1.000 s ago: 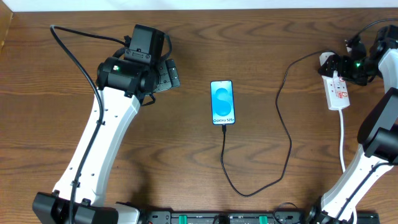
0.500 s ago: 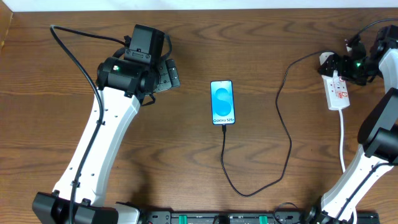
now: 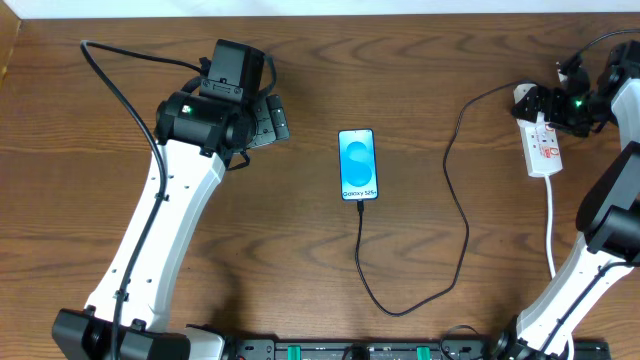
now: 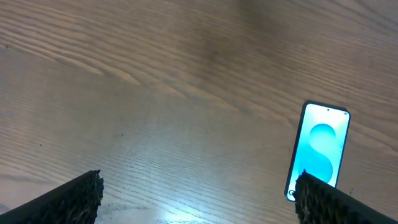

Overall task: Plug charger to phone and switch on socket
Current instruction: 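Press the orange switch down with the right gripper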

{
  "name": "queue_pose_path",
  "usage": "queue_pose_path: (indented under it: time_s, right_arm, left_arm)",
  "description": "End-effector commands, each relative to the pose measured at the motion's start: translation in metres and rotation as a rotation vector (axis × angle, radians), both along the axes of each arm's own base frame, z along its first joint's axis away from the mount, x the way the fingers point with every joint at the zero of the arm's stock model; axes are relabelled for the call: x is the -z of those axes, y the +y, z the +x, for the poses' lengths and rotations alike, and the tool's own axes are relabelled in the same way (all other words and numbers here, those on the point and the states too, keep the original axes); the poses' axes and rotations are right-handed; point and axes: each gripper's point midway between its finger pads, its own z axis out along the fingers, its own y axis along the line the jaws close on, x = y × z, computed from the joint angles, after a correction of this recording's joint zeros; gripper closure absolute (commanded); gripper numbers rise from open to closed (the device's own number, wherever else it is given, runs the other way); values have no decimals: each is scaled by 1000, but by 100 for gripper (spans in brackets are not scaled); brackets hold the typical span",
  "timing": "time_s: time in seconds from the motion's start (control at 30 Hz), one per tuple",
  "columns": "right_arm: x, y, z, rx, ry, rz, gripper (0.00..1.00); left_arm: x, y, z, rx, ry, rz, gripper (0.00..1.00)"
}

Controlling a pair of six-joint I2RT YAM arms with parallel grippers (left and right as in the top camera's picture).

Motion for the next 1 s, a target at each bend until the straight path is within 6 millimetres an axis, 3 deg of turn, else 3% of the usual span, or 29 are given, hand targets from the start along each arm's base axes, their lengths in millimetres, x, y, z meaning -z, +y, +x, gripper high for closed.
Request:
queue_pose_path:
  time_s: [0.0, 0.37, 0.97]
  right_arm:
    - [-13, 29, -1, -46, -39, 118, 1]
    - [-1, 45, -10, -57, -33, 210, 1]
    - [1, 57, -9, -75, -41, 233, 1]
  left_arm:
    - [-6, 3, 0, 1, -15, 18, 2]
    - [-6, 3, 0, 1, -15, 19, 2]
    - [-6, 3, 0, 1, -15, 18, 2]
